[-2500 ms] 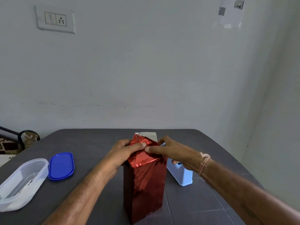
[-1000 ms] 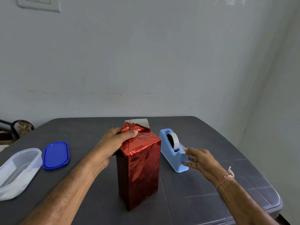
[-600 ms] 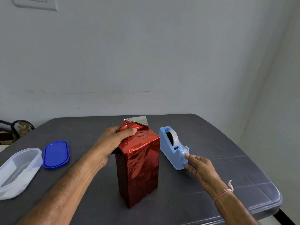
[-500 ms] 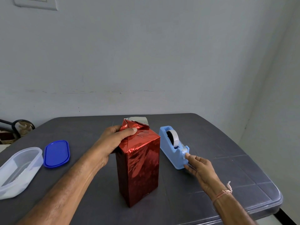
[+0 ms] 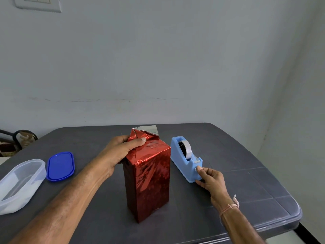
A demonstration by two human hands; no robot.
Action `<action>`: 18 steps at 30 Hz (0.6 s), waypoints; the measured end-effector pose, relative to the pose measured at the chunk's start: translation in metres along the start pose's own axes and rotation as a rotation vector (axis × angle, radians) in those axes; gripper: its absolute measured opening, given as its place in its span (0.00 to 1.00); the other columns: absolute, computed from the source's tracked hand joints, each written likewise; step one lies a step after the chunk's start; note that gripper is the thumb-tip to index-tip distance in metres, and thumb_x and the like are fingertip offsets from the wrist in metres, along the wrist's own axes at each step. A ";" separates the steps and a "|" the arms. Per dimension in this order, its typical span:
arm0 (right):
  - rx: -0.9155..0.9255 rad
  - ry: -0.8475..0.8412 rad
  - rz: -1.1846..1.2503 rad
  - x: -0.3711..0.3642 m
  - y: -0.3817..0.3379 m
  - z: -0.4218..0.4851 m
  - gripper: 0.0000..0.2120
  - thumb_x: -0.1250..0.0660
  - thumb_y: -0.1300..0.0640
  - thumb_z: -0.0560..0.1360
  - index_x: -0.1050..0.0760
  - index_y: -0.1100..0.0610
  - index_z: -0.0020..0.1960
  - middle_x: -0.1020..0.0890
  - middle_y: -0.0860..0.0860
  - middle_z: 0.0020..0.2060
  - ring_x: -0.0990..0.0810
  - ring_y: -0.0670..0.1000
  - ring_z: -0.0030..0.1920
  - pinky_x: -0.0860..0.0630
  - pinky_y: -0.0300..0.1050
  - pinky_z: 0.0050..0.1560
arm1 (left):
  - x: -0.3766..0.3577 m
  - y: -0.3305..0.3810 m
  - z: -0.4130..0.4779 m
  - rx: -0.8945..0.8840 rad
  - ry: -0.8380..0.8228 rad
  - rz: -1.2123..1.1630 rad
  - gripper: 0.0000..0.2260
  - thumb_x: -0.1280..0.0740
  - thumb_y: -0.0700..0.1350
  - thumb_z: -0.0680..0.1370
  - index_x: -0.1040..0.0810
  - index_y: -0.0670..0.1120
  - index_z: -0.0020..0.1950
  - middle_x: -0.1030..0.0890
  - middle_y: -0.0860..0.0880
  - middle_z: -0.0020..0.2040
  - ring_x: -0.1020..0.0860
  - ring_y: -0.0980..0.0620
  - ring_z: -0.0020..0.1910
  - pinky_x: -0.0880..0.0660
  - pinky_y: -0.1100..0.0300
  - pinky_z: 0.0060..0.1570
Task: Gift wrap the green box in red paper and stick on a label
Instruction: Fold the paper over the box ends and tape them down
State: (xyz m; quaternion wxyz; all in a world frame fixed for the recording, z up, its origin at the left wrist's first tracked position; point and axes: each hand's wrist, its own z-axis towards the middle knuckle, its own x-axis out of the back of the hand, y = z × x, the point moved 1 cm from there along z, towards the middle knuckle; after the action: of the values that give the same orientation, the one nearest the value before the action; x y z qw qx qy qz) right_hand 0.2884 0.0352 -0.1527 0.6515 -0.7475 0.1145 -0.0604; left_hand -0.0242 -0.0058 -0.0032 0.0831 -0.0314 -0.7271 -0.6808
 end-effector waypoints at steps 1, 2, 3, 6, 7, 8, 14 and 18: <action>0.024 0.028 -0.068 0.000 0.004 0.002 0.08 0.26 0.56 0.78 0.15 0.61 0.48 0.12 0.55 0.44 0.13 0.56 0.50 0.15 0.53 0.54 | 0.000 0.000 0.000 -0.001 0.000 -0.004 0.14 0.23 0.54 0.73 0.14 0.47 0.54 0.12 0.46 0.46 0.14 0.48 0.45 0.22 0.54 0.56; 0.050 0.058 -0.132 0.000 0.007 0.002 0.06 0.26 0.56 0.78 0.14 0.59 0.47 0.12 0.54 0.43 0.13 0.56 0.50 0.16 0.55 0.56 | 0.000 0.001 -0.001 -0.001 0.000 -0.006 0.14 0.23 0.54 0.73 0.14 0.47 0.54 0.12 0.46 0.46 0.14 0.48 0.44 0.21 0.55 0.54; 0.064 0.087 -0.183 0.000 0.010 0.001 0.05 0.26 0.57 0.78 0.14 0.57 0.45 0.12 0.53 0.42 0.13 0.55 0.49 0.17 0.55 0.57 | 0.000 0.001 -0.002 -0.001 -0.001 -0.006 0.14 0.23 0.54 0.73 0.14 0.47 0.53 0.12 0.46 0.46 0.14 0.49 0.44 0.21 0.55 0.53; 0.045 0.162 -0.238 0.002 0.013 -0.009 0.08 0.29 0.57 0.80 0.15 0.57 0.43 0.13 0.53 0.41 0.14 0.52 0.44 0.16 0.51 0.52 | -0.002 0.002 -0.006 -0.003 -0.003 -0.008 0.14 0.23 0.54 0.73 0.14 0.46 0.53 0.12 0.45 0.47 0.14 0.48 0.44 0.21 0.56 0.52; 0.054 0.167 -0.228 0.000 0.011 -0.017 0.09 0.31 0.55 0.81 0.16 0.58 0.44 0.14 0.53 0.41 0.15 0.51 0.41 0.18 0.48 0.47 | -0.001 0.003 -0.007 -0.011 -0.002 -0.021 0.14 0.23 0.53 0.74 0.14 0.46 0.53 0.12 0.45 0.47 0.14 0.49 0.44 0.21 0.57 0.51; 0.077 0.160 -0.204 -0.001 0.010 -0.025 0.10 0.32 0.54 0.81 0.17 0.59 0.45 0.16 0.53 0.40 0.17 0.50 0.39 0.19 0.46 0.44 | -0.001 0.003 -0.008 -0.012 -0.008 -0.033 0.14 0.23 0.53 0.74 0.14 0.45 0.53 0.12 0.45 0.47 0.15 0.50 0.43 0.22 0.58 0.50; 0.421 -0.315 -0.268 -0.034 -0.115 -0.093 0.19 0.34 0.40 0.79 0.21 0.57 0.46 0.18 0.55 0.44 0.19 0.52 0.45 0.24 0.49 0.53 | 0.002 0.008 -0.005 0.049 -0.054 -0.042 0.14 0.23 0.53 0.74 0.14 0.46 0.54 0.12 0.48 0.44 0.17 0.54 0.39 0.22 0.61 0.45; 0.556 -0.697 -0.575 -0.075 -0.193 -0.123 0.15 0.37 0.42 0.83 0.24 0.47 0.40 0.25 0.45 0.37 0.27 0.45 0.40 0.29 0.41 0.45 | 0.006 0.006 0.000 0.084 -0.089 -0.045 0.17 0.22 0.54 0.73 0.15 0.46 0.56 0.13 0.48 0.44 0.18 0.53 0.39 0.22 0.58 0.45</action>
State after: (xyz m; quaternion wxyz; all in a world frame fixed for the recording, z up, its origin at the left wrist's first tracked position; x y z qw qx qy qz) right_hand 0.2038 -0.0403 0.0605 0.7816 -0.5236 -0.3388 -0.0127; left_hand -0.0290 -0.0060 0.0038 0.0364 -0.0419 -0.7585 -0.6493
